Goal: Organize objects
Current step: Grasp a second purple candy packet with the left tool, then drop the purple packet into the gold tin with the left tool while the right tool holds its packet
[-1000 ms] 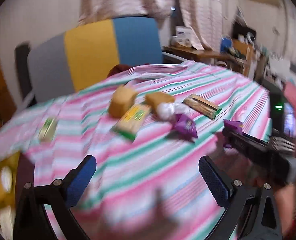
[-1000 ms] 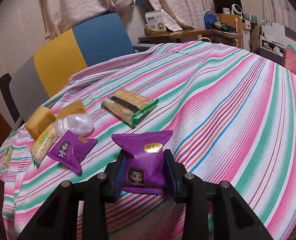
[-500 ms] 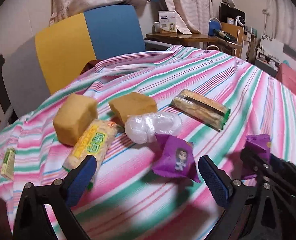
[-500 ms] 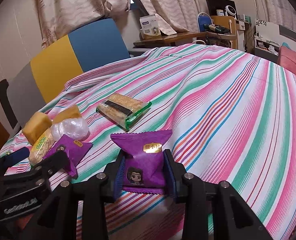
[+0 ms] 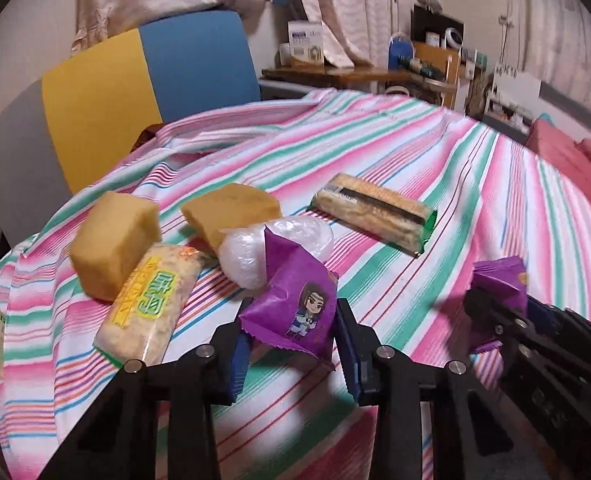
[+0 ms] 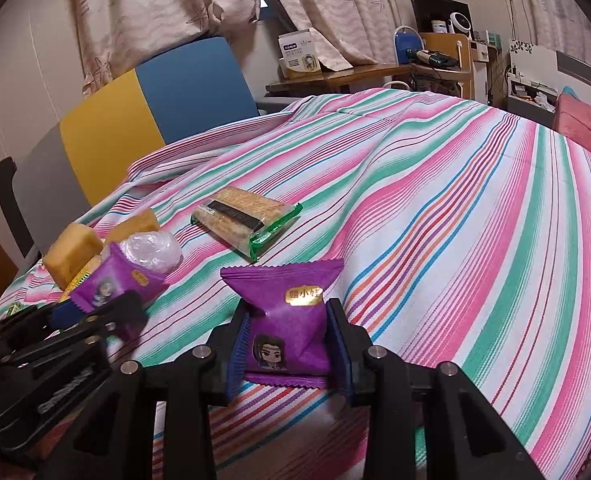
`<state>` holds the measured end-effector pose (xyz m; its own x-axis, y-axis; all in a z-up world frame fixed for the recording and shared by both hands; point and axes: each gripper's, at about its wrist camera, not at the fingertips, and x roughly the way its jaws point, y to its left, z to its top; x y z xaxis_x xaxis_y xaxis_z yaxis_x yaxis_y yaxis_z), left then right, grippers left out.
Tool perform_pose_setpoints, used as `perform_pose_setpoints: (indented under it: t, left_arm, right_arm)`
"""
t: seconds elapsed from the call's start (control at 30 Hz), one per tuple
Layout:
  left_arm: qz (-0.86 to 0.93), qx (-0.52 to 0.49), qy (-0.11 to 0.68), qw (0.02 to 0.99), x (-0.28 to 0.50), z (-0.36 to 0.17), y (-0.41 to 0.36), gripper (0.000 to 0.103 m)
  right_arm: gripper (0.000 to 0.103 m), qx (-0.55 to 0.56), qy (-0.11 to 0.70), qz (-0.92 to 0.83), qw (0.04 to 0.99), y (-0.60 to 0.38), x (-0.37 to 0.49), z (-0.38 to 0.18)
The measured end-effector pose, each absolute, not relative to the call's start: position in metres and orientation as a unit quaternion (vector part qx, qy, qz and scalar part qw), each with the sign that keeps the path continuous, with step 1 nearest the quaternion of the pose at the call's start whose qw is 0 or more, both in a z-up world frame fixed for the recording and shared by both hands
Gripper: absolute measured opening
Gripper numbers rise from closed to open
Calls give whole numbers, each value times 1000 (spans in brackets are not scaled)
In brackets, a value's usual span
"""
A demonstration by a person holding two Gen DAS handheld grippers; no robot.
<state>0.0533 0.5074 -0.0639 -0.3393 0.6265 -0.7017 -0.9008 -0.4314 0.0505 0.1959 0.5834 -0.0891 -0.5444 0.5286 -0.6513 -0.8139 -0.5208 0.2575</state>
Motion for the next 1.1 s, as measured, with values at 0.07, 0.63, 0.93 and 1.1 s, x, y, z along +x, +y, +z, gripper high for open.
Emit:
perform_pose_setpoints:
  t: [0.07, 0.63, 0.93, 1.1]
  left_arm:
    - [794, -304, 212, 482, 54, -62, 496, 39]
    - [846, -293, 108, 432, 69, -59, 360, 39]
    - [861, -313, 71, 395, 70, -67, 316, 39]
    - [861, -309, 45, 400, 81, -52, 270, 39]
  right_arm:
    - [35, -257, 278, 833, 403, 583, 196, -89]
    - [36, -260, 241, 837, 418, 573, 189, -81]
    - [36, -271, 113, 876, 383, 523, 165, -63]
    - [36, -291, 69, 882, 365, 503, 150, -65]
